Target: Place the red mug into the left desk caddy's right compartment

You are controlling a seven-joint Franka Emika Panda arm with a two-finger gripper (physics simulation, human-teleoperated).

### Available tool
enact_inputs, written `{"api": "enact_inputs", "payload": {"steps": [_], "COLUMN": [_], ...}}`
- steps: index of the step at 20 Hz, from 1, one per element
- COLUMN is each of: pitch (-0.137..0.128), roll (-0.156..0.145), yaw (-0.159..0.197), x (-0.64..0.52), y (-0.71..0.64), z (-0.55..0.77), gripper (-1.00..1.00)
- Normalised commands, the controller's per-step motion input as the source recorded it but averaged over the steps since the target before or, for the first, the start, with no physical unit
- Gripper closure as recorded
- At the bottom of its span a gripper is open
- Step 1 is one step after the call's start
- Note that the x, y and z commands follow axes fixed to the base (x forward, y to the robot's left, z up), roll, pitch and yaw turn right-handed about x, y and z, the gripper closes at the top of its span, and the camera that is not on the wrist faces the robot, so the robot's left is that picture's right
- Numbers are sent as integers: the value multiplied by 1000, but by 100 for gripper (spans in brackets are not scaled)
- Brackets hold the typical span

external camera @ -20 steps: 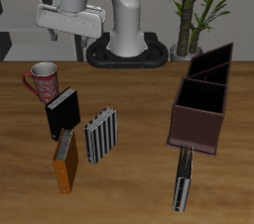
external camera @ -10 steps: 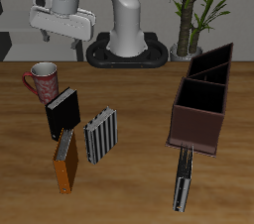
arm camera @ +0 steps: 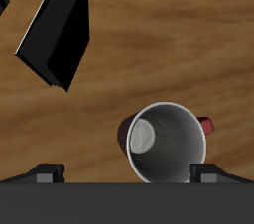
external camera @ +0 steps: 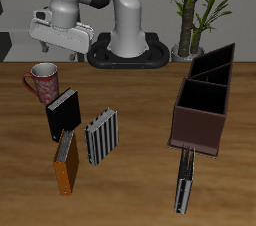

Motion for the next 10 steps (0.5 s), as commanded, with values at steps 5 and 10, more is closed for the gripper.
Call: {"api": "enact_inputs", "payload": {"steps": [5, 10], "pitch": [27, 65], "roll": [-37, -16], "yaw": [-25, -40], "x": [-3, 73], "y": [-132, -130], "z": [-367, -414], "gripper": [-100, -100]}}
